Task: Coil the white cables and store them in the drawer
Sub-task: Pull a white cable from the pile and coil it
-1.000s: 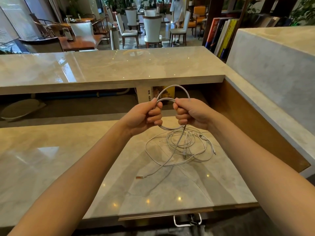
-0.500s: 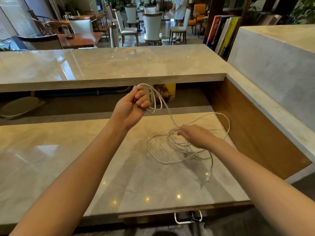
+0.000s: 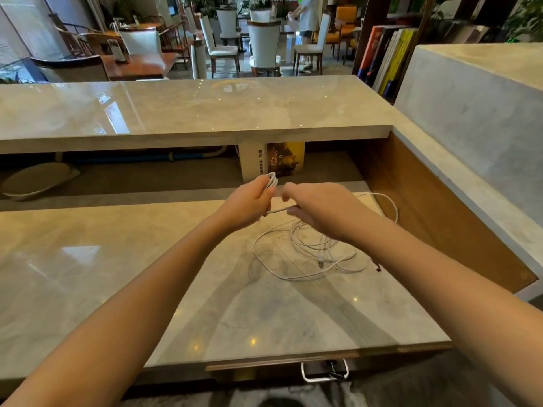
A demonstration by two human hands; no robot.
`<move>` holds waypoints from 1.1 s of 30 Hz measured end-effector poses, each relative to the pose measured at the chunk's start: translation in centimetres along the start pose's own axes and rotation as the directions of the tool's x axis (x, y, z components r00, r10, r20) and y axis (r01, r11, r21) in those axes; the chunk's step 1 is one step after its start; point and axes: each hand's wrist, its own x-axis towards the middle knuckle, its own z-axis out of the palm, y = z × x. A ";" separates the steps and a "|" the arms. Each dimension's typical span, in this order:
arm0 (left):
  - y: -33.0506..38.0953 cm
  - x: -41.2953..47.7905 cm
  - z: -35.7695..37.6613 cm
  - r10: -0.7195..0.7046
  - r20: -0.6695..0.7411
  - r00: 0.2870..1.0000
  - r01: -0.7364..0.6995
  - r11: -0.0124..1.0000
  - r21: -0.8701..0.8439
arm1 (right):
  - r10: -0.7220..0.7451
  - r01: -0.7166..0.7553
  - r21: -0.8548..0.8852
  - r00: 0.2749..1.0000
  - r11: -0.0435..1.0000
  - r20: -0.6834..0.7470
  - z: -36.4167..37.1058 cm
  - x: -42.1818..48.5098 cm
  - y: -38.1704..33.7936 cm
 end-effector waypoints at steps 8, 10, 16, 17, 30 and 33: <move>-2.4 -1.0 -2.6 0.005 0.499 0.866 0.364 0.677 -0.639 | 0.168 -0.089 -0.382 0.969 0.920 0.179 0.3 0.7 3.5; -2.6 -1.0 -2.6 0.108 0.574 0.811 0.437 0.541 -0.719 | 0.225 -0.189 -0.284 0.970 0.940 0.097 1.3 1.3 3.8; -2.0 -1.4 -2.2 0.144 0.530 0.836 0.446 0.384 -0.808 | 0.480 -0.472 0.715 0.850 0.515 0.215 3.2 1.0 2.2; -1.9 -1.4 -2.2 0.117 0.505 0.855 0.427 0.393 -0.814 | 0.499 -0.485 0.818 0.815 0.309 0.295 3.2 0.9 1.7; -1.1 -1.5 -0.6 -0.096 0.076 0.992 0.121 0.868 -0.481 | 0.493 -0.357 0.905 0.759 -0.233 0.426 4.4 0.3 -1.3; -1.6 -1.2 -0.4 -0.121 0.091 0.988 0.150 0.874 -0.462 | 0.453 -0.311 0.844 0.735 -0.436 0.505 4.6 0.7 -1.7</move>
